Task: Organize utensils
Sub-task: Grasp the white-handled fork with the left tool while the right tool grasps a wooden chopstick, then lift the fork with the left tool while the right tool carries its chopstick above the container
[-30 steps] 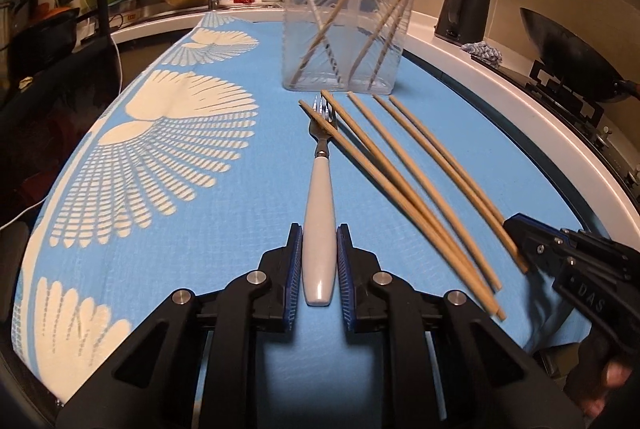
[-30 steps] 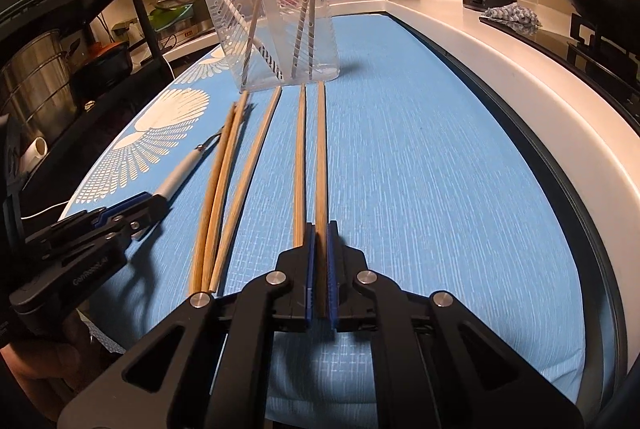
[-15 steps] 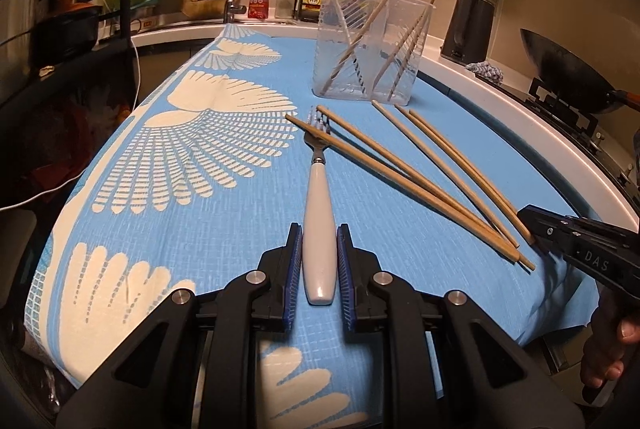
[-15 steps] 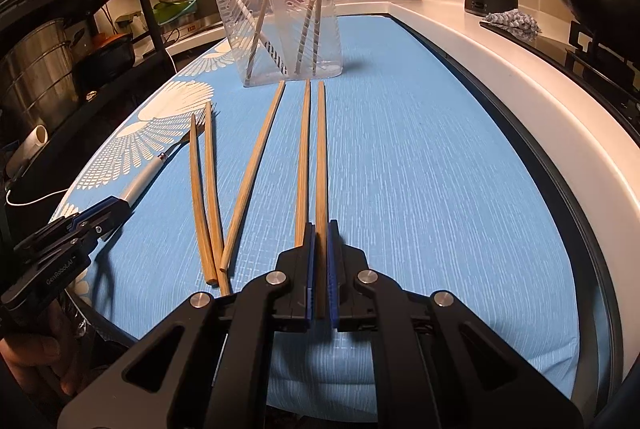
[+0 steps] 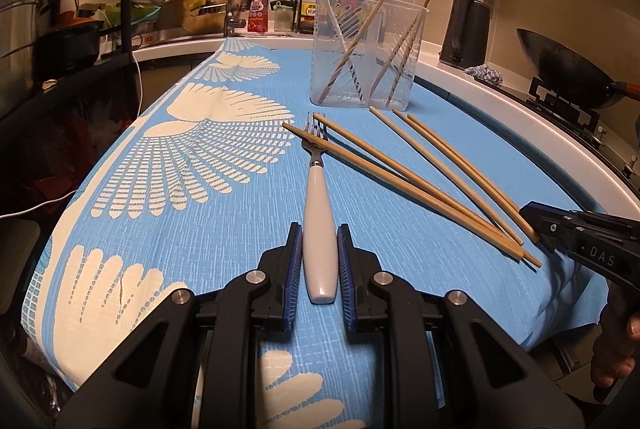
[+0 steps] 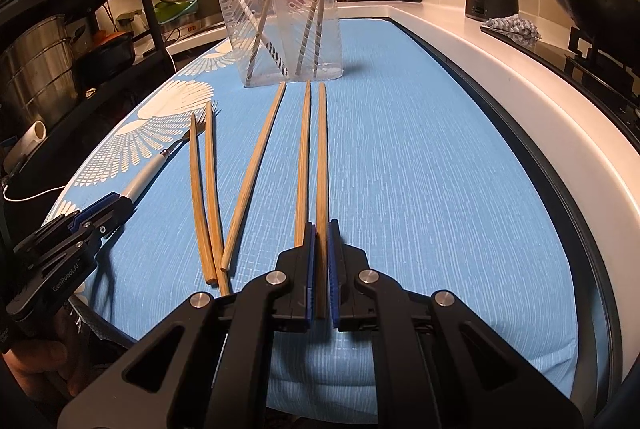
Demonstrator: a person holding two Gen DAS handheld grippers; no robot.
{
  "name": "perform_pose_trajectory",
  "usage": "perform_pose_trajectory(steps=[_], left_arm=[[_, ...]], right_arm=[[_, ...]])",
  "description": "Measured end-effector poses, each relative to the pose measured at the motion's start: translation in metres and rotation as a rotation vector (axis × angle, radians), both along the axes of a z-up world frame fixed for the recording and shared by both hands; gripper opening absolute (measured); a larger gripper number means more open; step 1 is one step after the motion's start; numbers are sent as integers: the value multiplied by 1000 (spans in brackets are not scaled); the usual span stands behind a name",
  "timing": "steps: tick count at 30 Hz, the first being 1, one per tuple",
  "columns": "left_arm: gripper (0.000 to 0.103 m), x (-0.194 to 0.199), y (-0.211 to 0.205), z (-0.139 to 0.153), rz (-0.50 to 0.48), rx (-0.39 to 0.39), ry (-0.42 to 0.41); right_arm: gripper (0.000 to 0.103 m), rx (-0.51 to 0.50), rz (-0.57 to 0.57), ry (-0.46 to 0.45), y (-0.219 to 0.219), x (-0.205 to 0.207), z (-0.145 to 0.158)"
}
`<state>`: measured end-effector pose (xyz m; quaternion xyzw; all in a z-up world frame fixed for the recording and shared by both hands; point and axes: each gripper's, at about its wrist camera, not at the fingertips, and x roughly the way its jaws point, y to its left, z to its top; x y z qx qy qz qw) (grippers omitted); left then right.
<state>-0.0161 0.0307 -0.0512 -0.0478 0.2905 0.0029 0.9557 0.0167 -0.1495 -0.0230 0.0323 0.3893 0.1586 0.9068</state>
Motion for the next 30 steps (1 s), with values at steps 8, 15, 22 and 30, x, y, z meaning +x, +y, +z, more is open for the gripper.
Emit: perform_pose_trajectory(steps=[8, 15, 22, 30], left_arm=[[18, -1, -2, -1, 1, 18, -9], [18, -2, -4, -1, 1, 19, -6], [18, -1, -3, -1, 1, 16, -4], [18, 2, 0, 3, -2, 11, 22]], right_arm=[[7, -3, 1, -2, 1, 0, 0], [7, -4, 5, 3, 0, 1, 0], [6, -10, 7, -1, 0, 1, 0], [6, -4, 9, 11, -1, 2, 3]])
